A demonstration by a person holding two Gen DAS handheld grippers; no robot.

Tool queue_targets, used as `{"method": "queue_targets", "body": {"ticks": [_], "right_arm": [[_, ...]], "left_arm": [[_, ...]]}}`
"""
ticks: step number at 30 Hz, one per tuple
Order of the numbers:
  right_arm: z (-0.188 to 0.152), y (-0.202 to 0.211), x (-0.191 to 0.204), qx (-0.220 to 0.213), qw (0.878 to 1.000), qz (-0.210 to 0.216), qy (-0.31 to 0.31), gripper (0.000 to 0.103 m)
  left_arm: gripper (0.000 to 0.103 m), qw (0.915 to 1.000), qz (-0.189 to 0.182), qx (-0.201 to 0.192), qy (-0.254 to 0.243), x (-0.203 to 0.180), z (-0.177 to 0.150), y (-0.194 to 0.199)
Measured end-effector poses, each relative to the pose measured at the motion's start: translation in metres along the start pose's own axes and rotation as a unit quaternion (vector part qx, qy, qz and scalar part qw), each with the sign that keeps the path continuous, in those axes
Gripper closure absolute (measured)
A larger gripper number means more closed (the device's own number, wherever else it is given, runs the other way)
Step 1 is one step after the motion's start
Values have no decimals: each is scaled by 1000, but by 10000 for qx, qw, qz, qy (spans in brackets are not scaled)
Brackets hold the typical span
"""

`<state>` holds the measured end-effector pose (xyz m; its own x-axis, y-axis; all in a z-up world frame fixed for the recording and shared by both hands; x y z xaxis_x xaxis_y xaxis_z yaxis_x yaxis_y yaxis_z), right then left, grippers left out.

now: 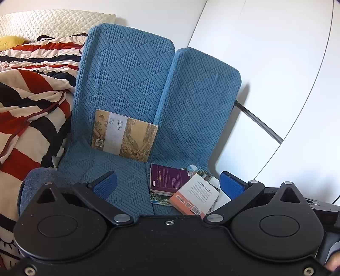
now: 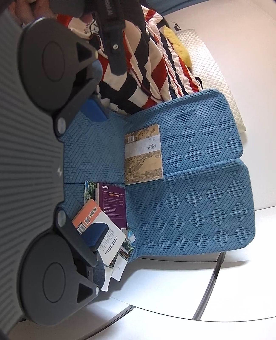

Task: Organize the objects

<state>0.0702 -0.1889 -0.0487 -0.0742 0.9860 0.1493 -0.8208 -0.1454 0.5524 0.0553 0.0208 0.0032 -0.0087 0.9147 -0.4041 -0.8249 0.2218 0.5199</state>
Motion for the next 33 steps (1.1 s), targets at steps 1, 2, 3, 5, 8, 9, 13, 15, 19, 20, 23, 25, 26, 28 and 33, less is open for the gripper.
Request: {"method": "queue_targets", "body": {"ticks": [1,2,3,5,8,9,13,15,19,20,23,25,26,28,33], "right_arm": [[0,-4,0,24,10000,-25,-16,0],[0,-8,0,55,10000,-44,-29,0],[0,-12,2,88,9999,-39,-35,0],[-1,-23,4,175,9998,-22,-7,0],[0,-40,9,264,9996,-52,87,0],[-1,-46,10,275,9995,-35,114,0],[-3,-69,11,311,9995,22,89,0],[-4,-75,9,194,9998,-2,23,0],[-5,-87,9,36,9999,72,120,0],[-6,-91,9,32,9998,71,169,0],[-8,-105,9,85,9995,110,300,0],[-10,-112,10,100,9991,250,338,0],[-11,-116,10,113,9989,303,350,0],[-14,-122,11,137,9984,376,390,0],[-22,-135,7,133,9984,356,414,0]], "left_arm": [[0,10000,20,-1,24,4,1,-1],[0,10000,41,-18,50,8,3,-3],[0,9999,55,-52,73,12,5,-4],[0,9999,71,-111,98,20,8,-8],[0,9997,120,-182,88,31,12,-17],[0,9997,146,-179,103,35,12,-21],[0,9994,329,-40,95,48,16,-39],[0,9991,410,-38,118,53,19,-44],[0,9992,363,-46,159,61,21,-56],[0,9992,376,-43,162,63,20,-61],[0,9990,426,-80,149,70,17,-77],[0,9988,459,-80,132,74,13,-86],[0,9988,473,-81,135,75,12,-91],[0,9986,514,-53,109,77,8,-99],[0,9985,549,-5,90,81,-1,-110]]}}
Point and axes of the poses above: each gripper's, at about its wrist camera, not at the fingertips, and y roughly against the way its jaws point, x to its left, z to its top, the point moved 5 cm from there along -y, roughly the way its jaws point, and after that the axes turned 5 degrees about y, right-handed, at the moved point
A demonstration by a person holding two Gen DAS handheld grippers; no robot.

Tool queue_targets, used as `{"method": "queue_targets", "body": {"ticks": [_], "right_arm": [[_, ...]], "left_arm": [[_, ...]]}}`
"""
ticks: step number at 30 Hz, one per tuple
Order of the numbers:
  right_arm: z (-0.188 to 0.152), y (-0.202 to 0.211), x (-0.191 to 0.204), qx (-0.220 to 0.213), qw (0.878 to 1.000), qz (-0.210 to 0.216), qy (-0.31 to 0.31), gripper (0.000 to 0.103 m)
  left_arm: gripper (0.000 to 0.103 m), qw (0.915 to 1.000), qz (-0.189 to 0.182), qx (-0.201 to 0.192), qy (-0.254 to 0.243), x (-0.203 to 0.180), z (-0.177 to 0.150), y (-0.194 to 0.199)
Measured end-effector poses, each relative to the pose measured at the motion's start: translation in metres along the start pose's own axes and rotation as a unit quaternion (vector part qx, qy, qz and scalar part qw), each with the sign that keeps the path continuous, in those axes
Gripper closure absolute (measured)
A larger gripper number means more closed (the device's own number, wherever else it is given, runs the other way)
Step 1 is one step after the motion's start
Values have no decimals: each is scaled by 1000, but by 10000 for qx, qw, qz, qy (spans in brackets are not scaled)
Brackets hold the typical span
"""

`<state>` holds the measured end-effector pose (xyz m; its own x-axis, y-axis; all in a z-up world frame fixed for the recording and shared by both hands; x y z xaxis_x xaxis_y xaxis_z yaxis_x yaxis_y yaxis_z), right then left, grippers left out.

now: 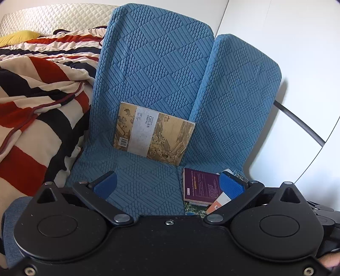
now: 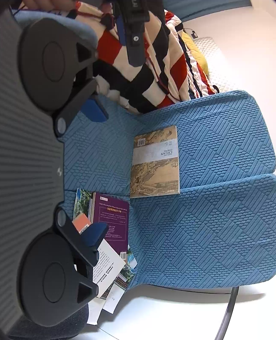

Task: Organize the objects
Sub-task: 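Move both tools toward the standing tan illustrated book on the seat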

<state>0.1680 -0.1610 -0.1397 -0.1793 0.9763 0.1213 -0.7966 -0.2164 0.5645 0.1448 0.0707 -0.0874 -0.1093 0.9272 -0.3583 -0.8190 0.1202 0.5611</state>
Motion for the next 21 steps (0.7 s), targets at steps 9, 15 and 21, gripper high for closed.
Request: {"method": "queue_targets", "body": {"ticks": [9,15,21], "right_arm": [[-11,-15,-15,7,9999,-144,-88,0],[-15,-18,-21,-7,9998,-175,-87,0],[-16,-26,-25,-62,9998,-199,-52,0]], "left_arm": [[0,10000,43,80,-36,3,-9,-19],[0,9999,59,123,-80,0,-13,-25],[1,9998,105,144,-50,1,-18,-40]]}}
Point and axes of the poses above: each gripper's, at about its wrist camera, not at the fingertips, and y roughly against the way its jaws point, x to its left, z to its top, the point moved 5 cm from there along -y, roughly the way its jaws point, and after that the axes turned 5 degrees about y, right-handed, at the moved point
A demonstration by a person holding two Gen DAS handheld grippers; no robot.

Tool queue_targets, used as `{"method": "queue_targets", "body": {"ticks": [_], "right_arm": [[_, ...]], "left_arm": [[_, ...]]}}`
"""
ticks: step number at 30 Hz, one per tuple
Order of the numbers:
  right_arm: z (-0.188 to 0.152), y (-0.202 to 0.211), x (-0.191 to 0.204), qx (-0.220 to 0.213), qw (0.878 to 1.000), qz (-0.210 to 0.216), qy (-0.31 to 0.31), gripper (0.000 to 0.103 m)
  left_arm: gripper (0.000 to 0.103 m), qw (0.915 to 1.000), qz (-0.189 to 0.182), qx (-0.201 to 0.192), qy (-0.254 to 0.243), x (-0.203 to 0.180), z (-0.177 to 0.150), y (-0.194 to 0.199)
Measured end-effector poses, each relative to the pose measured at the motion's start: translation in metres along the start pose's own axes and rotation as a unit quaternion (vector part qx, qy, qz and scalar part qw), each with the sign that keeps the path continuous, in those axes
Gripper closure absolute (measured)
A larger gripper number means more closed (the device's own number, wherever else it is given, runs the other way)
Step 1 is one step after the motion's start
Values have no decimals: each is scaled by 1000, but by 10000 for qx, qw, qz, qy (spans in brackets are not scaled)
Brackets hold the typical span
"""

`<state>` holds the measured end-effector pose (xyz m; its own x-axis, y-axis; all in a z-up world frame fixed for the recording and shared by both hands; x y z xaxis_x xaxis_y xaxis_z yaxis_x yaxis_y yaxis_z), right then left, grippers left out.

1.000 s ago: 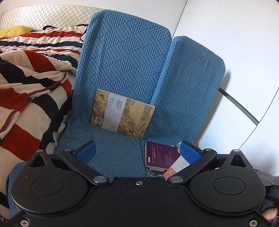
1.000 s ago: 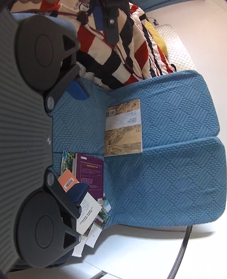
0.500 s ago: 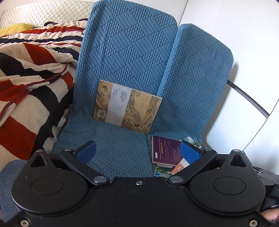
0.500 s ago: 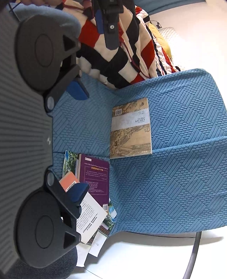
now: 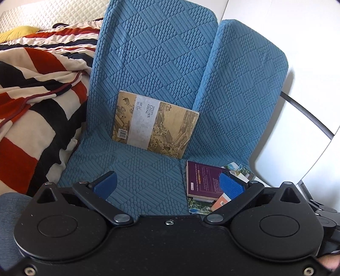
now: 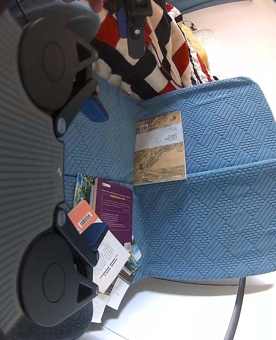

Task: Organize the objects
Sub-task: 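Move both tools toward the standing tan illustrated book on the seat, then close the left gripper on the tan book's bottom edge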

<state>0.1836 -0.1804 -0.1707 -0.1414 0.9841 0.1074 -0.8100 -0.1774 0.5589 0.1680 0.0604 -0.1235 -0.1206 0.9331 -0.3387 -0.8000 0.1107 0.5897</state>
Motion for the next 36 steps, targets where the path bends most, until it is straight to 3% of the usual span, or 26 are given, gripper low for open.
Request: {"method": "queue_targets", "body": {"ticks": [11,26,36], "right_arm": [[2,-25,-7,-187,9998,-85,-32,0],[14,-75,-16,-288,9995,61,-63,0],[27,-108,-21,-207,9993,304,93,0]], "left_arm": [[1,9999,-70,-79,-96,-3,-3,-46],[0,9992,204,-135,-317,3,12,-101],[0,9985,289,171,-442,15,14,-148]]}}
Point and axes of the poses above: each gripper's, at about its wrist camera, not at the fingertips, and y roughly against the way its jaws point, x to its left, z to its top, the point moved 5 cm from there along -y, roughly the way its jaws point, and after that the axes turned 5 degrees about y, right-handed, at the moved point
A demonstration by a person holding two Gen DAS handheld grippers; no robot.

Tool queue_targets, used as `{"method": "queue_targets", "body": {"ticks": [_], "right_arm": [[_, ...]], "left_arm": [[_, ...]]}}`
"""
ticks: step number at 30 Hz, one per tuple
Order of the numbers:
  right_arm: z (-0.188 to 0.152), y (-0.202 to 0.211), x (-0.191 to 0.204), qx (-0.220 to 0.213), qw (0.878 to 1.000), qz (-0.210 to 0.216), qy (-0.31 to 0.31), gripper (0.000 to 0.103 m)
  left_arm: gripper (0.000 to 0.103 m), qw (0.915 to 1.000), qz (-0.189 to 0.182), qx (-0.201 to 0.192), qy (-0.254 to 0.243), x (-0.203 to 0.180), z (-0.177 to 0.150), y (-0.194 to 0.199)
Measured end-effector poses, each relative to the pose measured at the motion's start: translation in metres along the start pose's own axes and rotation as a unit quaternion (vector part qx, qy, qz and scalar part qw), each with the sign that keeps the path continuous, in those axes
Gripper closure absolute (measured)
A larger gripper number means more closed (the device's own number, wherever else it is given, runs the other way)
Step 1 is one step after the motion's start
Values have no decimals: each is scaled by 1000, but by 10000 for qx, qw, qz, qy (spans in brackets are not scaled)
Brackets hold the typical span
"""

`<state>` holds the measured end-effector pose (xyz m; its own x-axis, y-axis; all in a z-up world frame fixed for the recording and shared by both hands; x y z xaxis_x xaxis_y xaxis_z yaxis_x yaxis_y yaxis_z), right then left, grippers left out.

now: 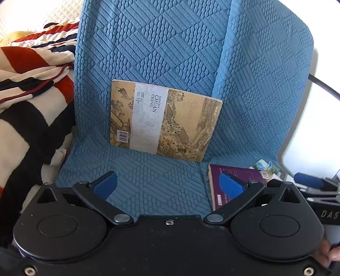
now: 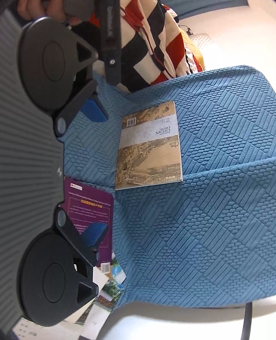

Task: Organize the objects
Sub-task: 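Close the left gripper on the tan book's bottom edge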

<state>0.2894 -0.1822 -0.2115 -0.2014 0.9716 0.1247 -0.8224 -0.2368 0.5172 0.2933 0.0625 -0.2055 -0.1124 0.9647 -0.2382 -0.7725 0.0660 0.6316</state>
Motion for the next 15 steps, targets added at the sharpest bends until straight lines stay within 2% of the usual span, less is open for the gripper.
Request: {"method": "queue_targets", "body": {"ticks": [7,11,15], "right_arm": [[17,-30,-8,19,10000,63,57,0],[26,-48,-14,79,9999,127,-4,0],[35,-69,-16,165,9997,195,-6,0]], "left_arm": [[0,9999,35,25,110,11,13,-29],[0,9998,180,-60,1,14,22,-44],[0,9999,163,-1,0,19,31,-64]]}}
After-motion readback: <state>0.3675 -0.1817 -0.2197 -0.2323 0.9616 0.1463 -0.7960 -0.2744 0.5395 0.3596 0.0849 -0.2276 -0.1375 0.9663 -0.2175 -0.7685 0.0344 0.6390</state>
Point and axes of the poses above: each gripper's, at about its wrist camera, not at the fingertips, and y roughly against the way its jaws point, x to its left, z to its top, the point moved 5 cm from there along -y, roughly the way its jaws point, and after that the axes turned 5 degrees about y, right-handed, at the moved point
